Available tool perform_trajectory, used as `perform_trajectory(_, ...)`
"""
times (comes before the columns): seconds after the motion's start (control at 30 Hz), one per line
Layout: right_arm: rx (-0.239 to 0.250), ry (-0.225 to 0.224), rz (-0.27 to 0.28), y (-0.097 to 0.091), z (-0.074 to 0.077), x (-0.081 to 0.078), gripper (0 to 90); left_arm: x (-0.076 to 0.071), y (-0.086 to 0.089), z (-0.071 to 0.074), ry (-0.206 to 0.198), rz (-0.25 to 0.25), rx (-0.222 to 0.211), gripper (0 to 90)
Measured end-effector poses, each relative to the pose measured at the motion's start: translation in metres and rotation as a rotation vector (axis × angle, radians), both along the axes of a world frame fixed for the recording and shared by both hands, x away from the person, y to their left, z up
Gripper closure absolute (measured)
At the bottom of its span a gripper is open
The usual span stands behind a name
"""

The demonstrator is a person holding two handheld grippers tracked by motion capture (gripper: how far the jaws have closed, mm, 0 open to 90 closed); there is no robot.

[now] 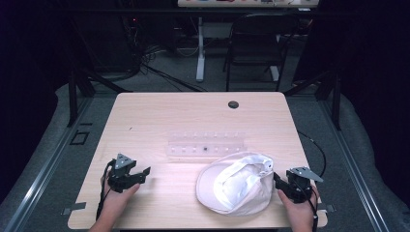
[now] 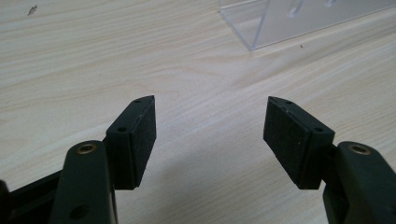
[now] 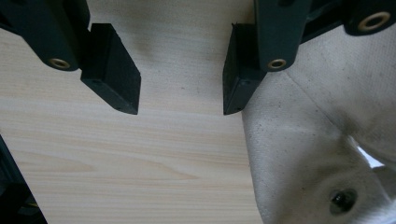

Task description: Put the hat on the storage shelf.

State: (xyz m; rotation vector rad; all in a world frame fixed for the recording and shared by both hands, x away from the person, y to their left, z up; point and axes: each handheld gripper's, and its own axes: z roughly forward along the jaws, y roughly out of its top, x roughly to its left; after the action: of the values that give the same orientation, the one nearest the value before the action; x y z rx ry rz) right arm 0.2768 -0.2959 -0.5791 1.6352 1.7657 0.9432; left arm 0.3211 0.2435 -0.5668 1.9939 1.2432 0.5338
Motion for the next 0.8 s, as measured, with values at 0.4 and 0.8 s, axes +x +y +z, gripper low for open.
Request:
perform_trajectory(0.4,0.031,0.040,-0.007,0.004,0.015,-0.007,47.8,0.000,-0.003,0.000,0.024,-0.017,-0.064,39.5)
perform_trajectory(0.8,0.036,0.071,0.049,0.005,0.059,-0.001,47.0,-0.002,-0.008,-0.002,0.032,-0.029,-0.051,39.7)
